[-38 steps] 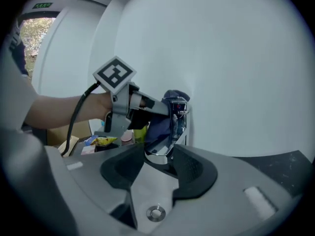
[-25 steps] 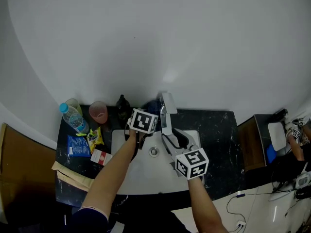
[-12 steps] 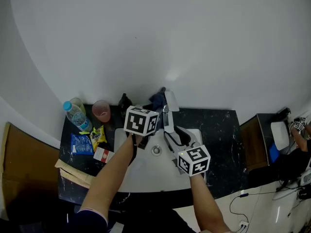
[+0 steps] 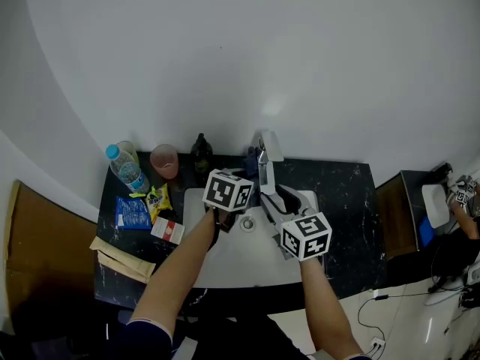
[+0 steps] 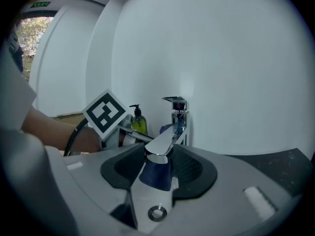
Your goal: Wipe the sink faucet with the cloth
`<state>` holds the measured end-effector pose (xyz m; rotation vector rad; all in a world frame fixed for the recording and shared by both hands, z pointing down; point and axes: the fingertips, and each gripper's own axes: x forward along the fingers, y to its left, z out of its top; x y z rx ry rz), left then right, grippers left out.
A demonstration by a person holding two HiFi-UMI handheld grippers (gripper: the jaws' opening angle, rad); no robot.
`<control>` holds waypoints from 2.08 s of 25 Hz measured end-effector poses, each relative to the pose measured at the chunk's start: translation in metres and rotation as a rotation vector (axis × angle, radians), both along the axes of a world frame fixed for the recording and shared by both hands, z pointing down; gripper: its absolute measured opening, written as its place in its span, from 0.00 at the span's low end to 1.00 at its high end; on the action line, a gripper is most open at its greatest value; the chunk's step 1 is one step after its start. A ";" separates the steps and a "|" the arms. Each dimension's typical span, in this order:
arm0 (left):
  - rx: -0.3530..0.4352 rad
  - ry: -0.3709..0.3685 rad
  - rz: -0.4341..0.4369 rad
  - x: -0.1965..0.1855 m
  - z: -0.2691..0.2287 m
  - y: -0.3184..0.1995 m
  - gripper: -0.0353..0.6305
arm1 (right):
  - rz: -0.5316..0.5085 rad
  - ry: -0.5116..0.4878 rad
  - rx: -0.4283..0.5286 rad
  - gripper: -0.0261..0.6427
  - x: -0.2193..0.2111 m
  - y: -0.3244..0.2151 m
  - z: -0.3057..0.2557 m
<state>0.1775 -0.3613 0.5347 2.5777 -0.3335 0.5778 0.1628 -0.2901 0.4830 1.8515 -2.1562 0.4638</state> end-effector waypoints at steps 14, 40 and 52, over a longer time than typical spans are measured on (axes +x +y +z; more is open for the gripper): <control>0.041 0.037 0.218 -0.028 -0.013 0.076 0.16 | 0.019 -0.009 -0.004 0.23 -0.008 0.026 -0.006; 0.125 -0.020 -0.359 -0.015 0.000 0.050 0.16 | -0.625 -0.089 0.019 0.05 -0.009 -0.003 -0.013; 0.184 -0.042 -0.322 -0.038 -0.013 0.089 0.16 | -0.621 -0.058 0.008 0.05 -0.011 -0.005 -0.013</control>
